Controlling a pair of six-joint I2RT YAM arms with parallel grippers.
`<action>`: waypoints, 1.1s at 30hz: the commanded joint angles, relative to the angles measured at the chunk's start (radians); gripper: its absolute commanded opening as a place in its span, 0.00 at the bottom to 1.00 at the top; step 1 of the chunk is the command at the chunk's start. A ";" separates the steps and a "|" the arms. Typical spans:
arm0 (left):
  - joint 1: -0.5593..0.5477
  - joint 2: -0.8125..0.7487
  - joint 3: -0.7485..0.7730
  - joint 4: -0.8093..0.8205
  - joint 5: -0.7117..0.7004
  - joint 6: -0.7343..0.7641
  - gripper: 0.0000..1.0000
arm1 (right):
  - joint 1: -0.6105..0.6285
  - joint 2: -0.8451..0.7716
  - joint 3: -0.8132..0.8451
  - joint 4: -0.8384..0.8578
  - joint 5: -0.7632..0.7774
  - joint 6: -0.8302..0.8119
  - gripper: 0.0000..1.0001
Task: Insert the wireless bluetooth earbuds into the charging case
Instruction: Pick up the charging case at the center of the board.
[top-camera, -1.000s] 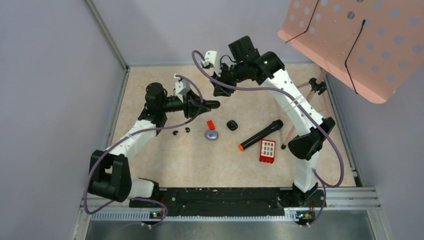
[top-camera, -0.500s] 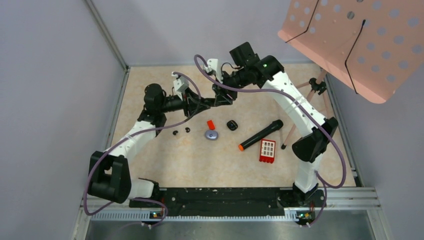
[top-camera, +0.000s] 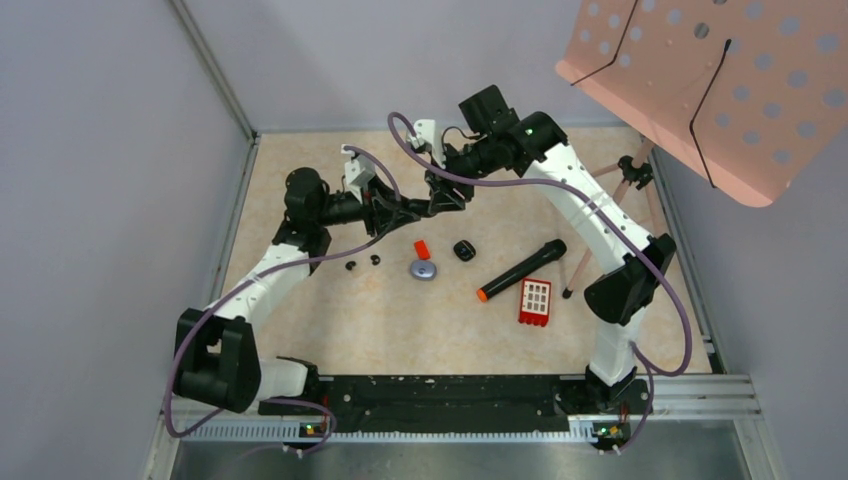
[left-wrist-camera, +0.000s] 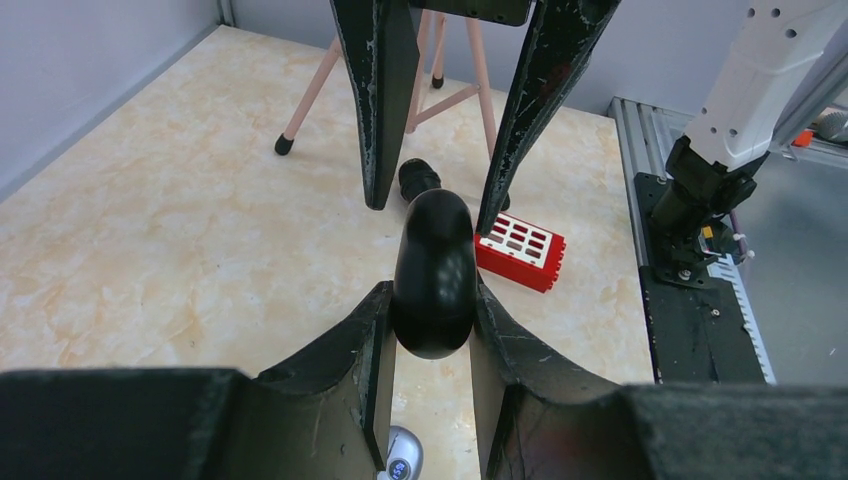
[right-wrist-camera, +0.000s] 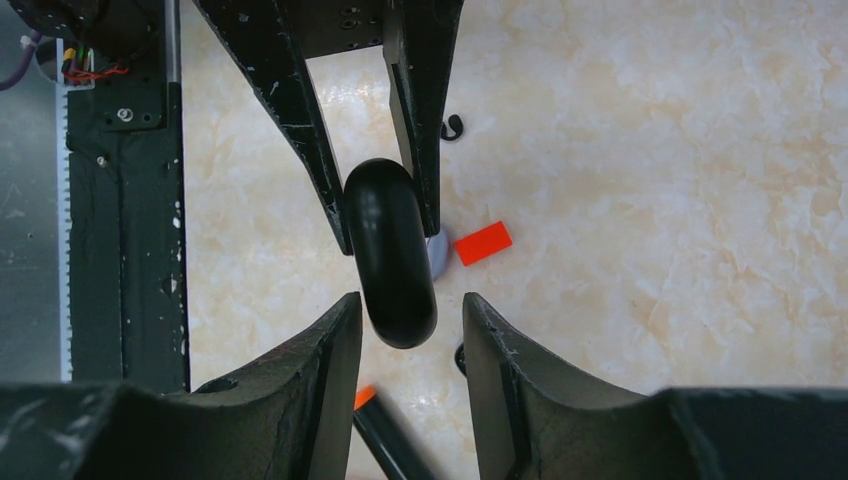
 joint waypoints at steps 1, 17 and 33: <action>-0.001 -0.034 0.005 0.050 0.007 -0.020 0.00 | -0.004 -0.007 -0.007 0.031 -0.019 -0.019 0.39; -0.001 -0.018 0.008 0.089 -0.009 -0.058 0.00 | -0.003 0.012 0.024 -0.021 -0.035 -0.050 0.36; -0.005 -0.006 -0.022 0.065 -0.045 0.009 0.40 | 0.010 0.050 0.148 -0.098 0.027 -0.097 0.06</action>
